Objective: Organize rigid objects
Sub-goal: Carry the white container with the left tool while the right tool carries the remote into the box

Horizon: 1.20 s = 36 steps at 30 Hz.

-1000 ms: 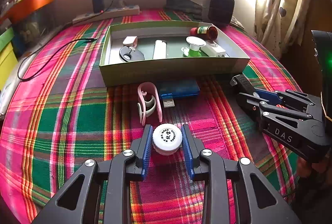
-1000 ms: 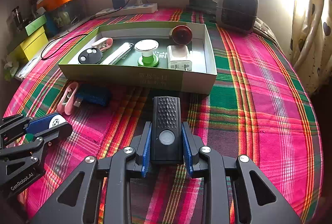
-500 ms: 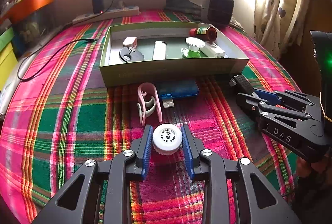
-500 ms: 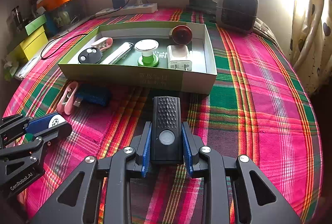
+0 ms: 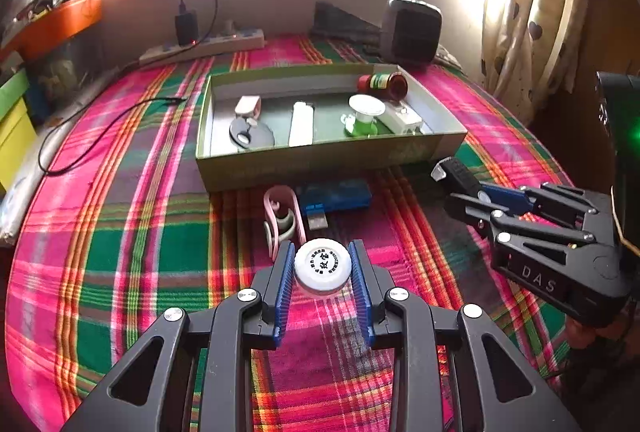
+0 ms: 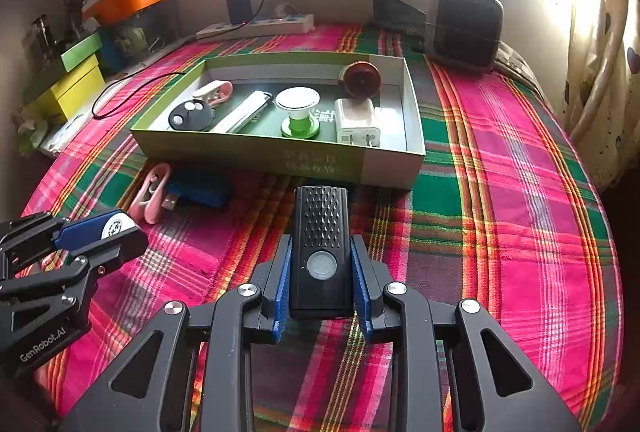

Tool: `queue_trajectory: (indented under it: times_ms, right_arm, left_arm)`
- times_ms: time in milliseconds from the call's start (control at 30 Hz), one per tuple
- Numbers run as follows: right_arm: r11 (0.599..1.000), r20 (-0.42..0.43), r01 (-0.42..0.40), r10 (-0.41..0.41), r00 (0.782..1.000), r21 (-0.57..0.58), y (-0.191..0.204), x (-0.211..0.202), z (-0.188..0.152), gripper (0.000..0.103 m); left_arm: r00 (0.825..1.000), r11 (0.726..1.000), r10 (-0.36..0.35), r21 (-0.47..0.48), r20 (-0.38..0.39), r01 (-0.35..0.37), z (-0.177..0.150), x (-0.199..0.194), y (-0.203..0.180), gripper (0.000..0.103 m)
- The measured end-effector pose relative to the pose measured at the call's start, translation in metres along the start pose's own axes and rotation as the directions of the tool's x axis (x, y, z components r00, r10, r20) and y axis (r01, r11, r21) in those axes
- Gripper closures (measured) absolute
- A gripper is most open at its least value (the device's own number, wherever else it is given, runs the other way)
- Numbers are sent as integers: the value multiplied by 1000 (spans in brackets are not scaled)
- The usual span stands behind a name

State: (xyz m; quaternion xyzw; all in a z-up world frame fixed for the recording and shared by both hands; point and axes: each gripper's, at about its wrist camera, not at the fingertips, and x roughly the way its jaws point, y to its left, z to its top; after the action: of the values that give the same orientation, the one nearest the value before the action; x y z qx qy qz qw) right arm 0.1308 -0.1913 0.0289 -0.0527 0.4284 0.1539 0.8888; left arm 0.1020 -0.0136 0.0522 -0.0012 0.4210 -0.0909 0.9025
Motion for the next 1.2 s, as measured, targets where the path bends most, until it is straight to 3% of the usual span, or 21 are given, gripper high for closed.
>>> queue_trajectory:
  times_ms: [633, 1200]
  right_arm:
    - [999, 41, -45, 46, 998, -13, 7, -13, 21, 75]
    - [995, 30, -91, 92, 995, -31, 20, 6, 56, 75]
  left_arm:
    - [999, 1000, -12, 2, 36, 12, 35, 0, 14, 76]
    - [999, 1000, -11, 25, 45, 10, 77, 23, 32, 76]
